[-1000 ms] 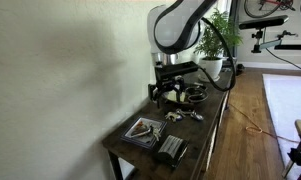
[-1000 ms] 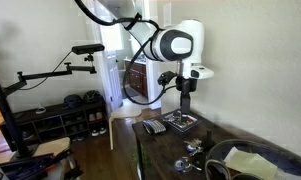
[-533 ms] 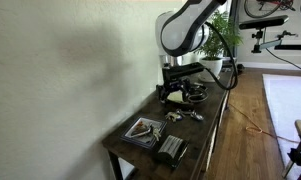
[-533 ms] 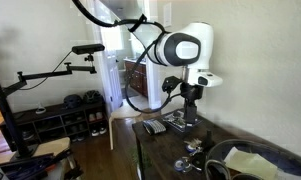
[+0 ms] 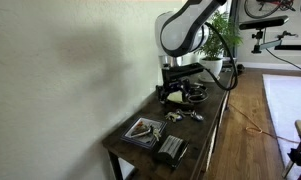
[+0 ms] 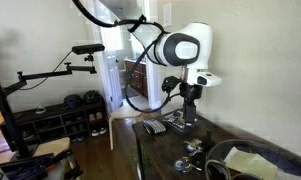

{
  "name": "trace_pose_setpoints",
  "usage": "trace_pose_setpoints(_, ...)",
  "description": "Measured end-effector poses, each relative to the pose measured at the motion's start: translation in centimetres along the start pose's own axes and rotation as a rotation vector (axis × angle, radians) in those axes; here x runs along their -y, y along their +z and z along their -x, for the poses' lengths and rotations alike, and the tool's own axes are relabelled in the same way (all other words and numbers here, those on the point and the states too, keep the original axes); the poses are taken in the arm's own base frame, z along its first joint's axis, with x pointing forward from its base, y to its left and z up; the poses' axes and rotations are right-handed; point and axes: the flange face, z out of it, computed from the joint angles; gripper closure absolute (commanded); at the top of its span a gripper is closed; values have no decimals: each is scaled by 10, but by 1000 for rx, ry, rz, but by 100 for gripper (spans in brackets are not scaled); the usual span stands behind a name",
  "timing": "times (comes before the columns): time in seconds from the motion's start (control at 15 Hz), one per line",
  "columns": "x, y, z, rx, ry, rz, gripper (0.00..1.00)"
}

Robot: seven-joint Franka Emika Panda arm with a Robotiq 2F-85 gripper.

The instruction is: Put the keys in the blue/white plate

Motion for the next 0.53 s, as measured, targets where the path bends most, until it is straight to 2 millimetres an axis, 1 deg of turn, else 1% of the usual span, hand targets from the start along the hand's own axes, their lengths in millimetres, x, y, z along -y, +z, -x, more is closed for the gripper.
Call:
trace_pose_setpoints(0.33,0,-1,7,1,-11,6,0)
trace_pose_setpoints(0.53,-8,-7,20,5,-15,9,0)
